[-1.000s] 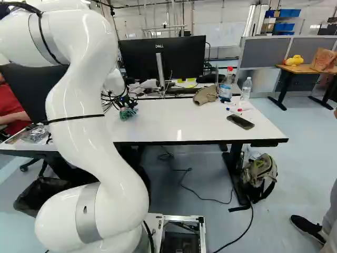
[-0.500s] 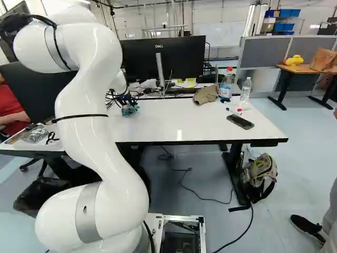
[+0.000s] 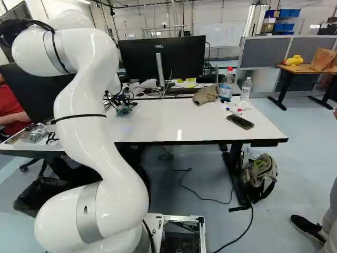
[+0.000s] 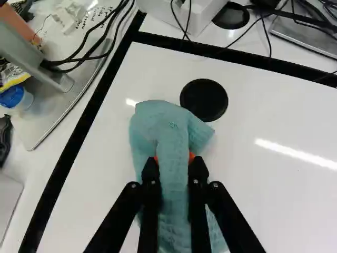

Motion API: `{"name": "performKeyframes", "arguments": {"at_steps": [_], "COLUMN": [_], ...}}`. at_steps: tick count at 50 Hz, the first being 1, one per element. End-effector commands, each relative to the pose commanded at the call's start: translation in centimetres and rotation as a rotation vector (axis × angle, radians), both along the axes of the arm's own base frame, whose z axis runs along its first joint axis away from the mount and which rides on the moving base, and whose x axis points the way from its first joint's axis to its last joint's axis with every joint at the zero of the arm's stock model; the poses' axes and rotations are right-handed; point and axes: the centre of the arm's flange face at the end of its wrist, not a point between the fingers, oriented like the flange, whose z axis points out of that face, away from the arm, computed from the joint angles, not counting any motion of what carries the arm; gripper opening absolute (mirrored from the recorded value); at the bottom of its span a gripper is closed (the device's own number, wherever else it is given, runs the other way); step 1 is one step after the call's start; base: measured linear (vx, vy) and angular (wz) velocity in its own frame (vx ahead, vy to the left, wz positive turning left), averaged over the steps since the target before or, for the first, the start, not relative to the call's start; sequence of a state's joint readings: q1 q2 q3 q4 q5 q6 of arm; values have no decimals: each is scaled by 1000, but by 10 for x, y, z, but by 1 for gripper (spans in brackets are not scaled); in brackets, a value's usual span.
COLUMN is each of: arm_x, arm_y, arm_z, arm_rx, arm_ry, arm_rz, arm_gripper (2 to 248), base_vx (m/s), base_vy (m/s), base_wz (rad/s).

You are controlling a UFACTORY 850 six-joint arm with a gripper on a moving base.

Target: Clean the table with the green towel

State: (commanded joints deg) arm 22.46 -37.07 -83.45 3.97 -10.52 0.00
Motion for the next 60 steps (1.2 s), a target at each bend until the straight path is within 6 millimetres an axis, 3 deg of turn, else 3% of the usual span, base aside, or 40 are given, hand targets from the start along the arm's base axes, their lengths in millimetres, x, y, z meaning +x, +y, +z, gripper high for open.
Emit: {"name": "performKeyframes", "arguments": {"at_steps": [35,60], "arm_x": [-53,-96], "arm_y": [41,34], "arm_z": [3,7], "arm_rx": [-12,-27], "arm_ry": [26,55], "arm_rz": [87,109], "arm_gripper": [59,59], "base_vx": [0,0], "base_vy": [0,0], "base_wz": [0,0]}}
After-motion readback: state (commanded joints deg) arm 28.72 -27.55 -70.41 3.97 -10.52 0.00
